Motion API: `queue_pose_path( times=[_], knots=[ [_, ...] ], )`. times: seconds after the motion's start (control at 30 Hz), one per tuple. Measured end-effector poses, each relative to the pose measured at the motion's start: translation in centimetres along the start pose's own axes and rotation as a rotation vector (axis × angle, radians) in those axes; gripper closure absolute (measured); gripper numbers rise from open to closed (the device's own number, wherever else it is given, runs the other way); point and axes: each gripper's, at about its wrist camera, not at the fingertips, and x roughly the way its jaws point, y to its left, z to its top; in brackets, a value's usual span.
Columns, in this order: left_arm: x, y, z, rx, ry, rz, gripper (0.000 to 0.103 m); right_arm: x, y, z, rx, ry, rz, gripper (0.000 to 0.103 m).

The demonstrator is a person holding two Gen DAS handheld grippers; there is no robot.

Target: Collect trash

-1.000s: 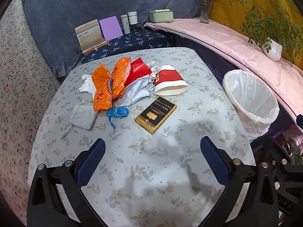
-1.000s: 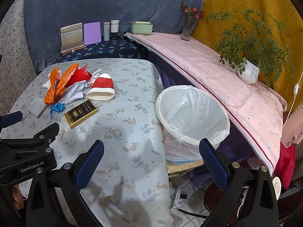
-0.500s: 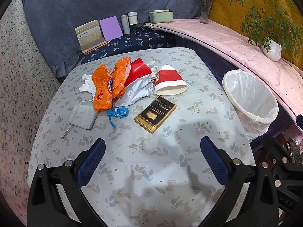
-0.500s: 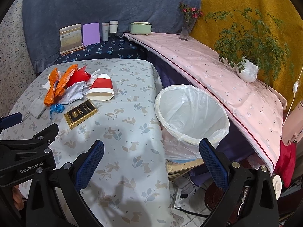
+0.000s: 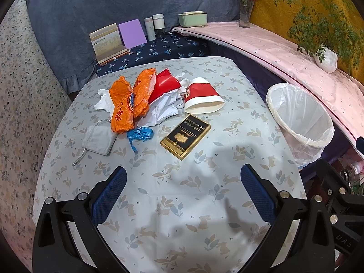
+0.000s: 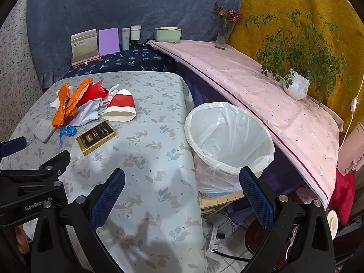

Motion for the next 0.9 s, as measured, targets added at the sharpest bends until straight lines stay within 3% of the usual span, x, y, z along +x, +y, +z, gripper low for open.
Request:
queue_pose_path(
  times=[0.9],
  knots=[
    [-0.14,-0.12,0.13,0.004,-0.016,-0.021,0.007,-0.29,-0.43,0.07,0.027,-0.012,-0.011,0.007]
  ],
)
